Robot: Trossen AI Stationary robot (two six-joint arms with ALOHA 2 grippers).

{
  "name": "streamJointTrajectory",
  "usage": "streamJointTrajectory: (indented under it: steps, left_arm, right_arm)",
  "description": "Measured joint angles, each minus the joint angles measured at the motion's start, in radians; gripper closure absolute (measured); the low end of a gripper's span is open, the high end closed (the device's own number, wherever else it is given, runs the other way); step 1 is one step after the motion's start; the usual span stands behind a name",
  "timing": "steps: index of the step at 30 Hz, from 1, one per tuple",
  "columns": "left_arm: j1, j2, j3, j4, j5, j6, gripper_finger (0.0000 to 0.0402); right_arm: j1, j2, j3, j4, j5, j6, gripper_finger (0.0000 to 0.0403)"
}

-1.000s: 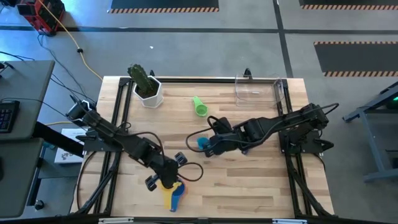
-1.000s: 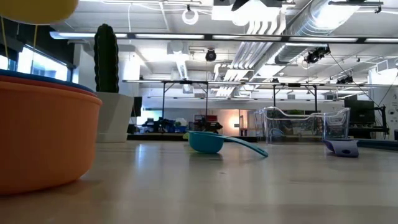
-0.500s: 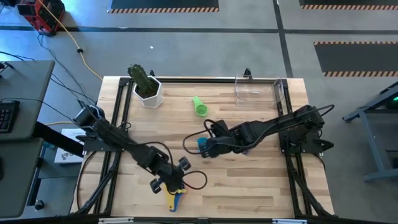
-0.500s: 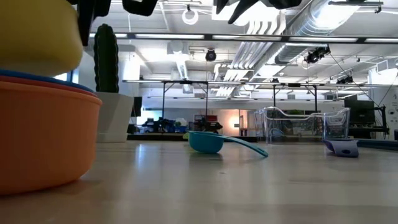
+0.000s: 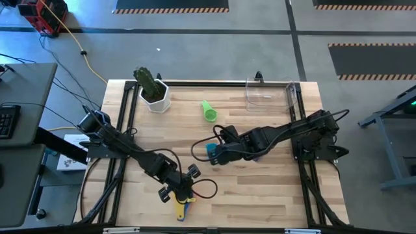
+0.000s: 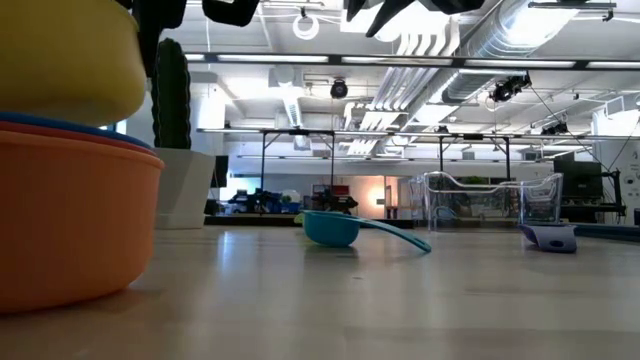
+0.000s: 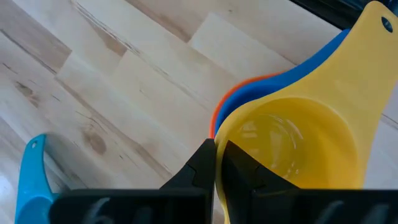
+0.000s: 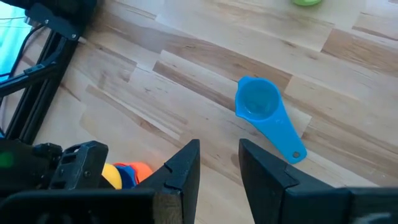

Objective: Nest measuring cups in basket
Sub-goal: Stack the yellow measuring cup on the blue measuring cup

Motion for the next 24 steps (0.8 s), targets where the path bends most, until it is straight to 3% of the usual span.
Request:
streamJointTrajectory:
  steps: [24]
  left_arm:
    - [-0.014, 0.057, 0.0, 0.023, -0.002, -0.018, 0.0394]
  right_arm:
    - [0.0, 0.0, 0.0, -0.001, -0.003, -0.003, 0.0302]
